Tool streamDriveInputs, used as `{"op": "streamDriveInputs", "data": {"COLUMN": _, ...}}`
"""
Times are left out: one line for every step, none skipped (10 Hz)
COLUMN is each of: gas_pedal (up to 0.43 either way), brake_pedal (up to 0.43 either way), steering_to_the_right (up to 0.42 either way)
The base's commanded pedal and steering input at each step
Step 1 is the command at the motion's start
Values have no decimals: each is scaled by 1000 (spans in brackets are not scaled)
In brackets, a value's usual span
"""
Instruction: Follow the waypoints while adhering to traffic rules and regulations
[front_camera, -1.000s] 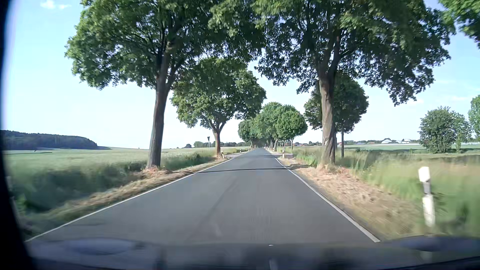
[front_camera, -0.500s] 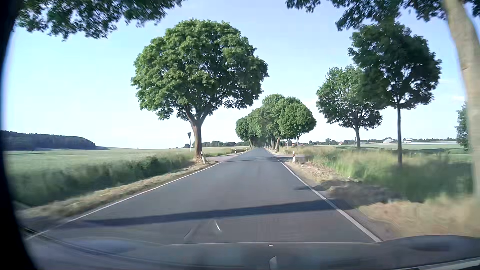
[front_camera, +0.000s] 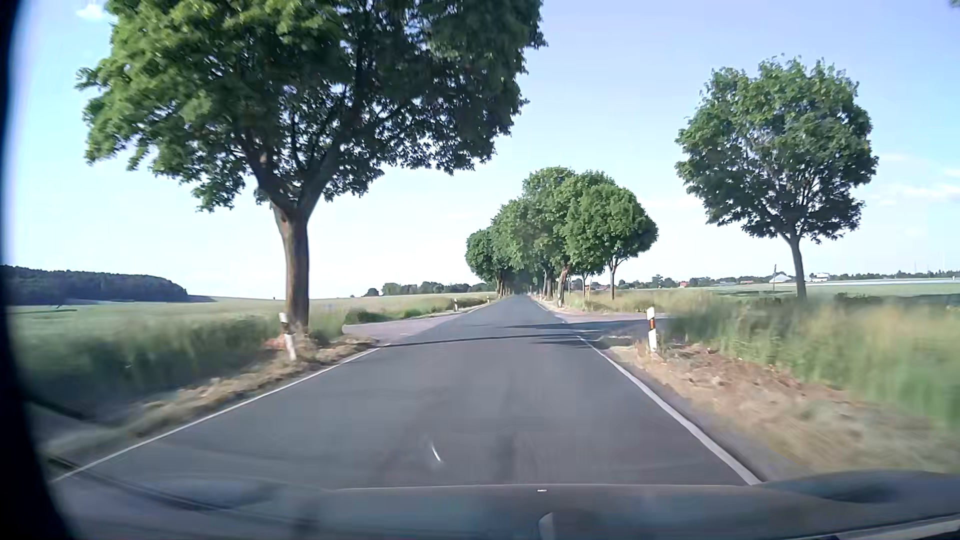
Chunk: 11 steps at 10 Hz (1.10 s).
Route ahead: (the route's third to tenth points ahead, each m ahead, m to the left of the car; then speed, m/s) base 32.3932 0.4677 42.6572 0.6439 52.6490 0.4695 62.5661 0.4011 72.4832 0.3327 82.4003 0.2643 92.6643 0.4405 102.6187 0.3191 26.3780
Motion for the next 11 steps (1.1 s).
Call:
{"op": "streamDriveInputs", "data": {"gas_pedal": 488, "brake_pedal": 6, "steering_to_the_right": 1}}
{"op": "streamDriveInputs", "data": {"gas_pedal": 488, "brake_pedal": 6, "steering_to_the_right": 1}}
{"op": "streamDriveInputs", "data": {"gas_pedal": 488, "brake_pedal": 6, "steering_to_the_right": 1}}
{"op": "streamDriveInputs", "data": {"gas_pedal": 488, "brake_pedal": 6, "steering_to_the_right": 1}}
{"op": "streamDriveInputs", "data": {"gas_pedal": 488, "brake_pedal": 6, "steering_to_the_right": 1}}
{"op": "streamDriveInputs", "data": {"gas_pedal": 488, "brake_pedal": 6, "steering_to_the_right": 1}}
{"op": "streamDriveInputs", "data": {"gas_pedal": 488, "brake_pedal": 6, "steering_to_the_right": 1}}
{"op": "streamDriveInputs", "data": {"gas_pedal": 488, "brake_pedal": 6, "steering_to_the_right": 1}}
{"op": "streamDriveInputs", "data": {"gas_pedal": 488, "brake_pedal": 6, "steering_to_the_right": 1}}
{"op": "streamDriveInputs", "data": {"gas_pedal": 488, "brake_pedal": 6, "steering_to_the_right": 1}}
{"op": "streamDriveInputs", "data": {"gas_pedal": 488, "brake_pedal": 6, "steering_to_the_right": 1}}
